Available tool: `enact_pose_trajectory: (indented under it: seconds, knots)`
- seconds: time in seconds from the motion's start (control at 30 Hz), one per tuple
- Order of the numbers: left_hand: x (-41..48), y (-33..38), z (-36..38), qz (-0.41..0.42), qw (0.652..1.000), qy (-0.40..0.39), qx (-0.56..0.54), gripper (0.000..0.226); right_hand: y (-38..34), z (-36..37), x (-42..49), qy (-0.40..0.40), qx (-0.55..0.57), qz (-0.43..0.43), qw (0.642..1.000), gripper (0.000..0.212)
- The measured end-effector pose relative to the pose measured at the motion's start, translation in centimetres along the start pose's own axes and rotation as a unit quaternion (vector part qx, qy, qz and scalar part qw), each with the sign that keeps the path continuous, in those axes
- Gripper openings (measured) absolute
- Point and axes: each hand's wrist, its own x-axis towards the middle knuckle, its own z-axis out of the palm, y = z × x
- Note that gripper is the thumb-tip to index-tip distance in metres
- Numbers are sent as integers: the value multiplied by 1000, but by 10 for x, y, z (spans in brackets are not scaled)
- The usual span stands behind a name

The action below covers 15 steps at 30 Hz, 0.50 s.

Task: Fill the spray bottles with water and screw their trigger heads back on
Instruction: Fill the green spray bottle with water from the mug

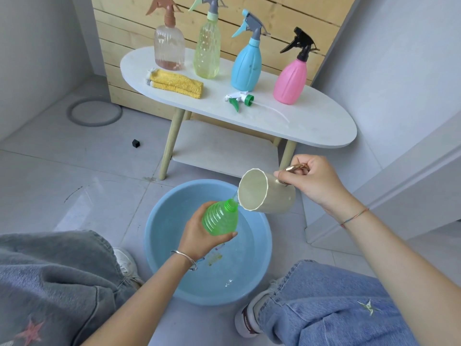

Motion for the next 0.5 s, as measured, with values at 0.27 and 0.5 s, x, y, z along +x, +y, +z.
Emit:
enact_pose_trajectory:
  seconds: [0.27, 0.5]
  knots:
    - [0, -4, 0, -8, 1000, 3, -2, 73, -7, 3, 0, 2, -45, -35, 998, 46]
    - [0, -8, 2, -13, 1000, 2, -4, 76, -10, 6, 2, 7, -79, -67, 995, 42]
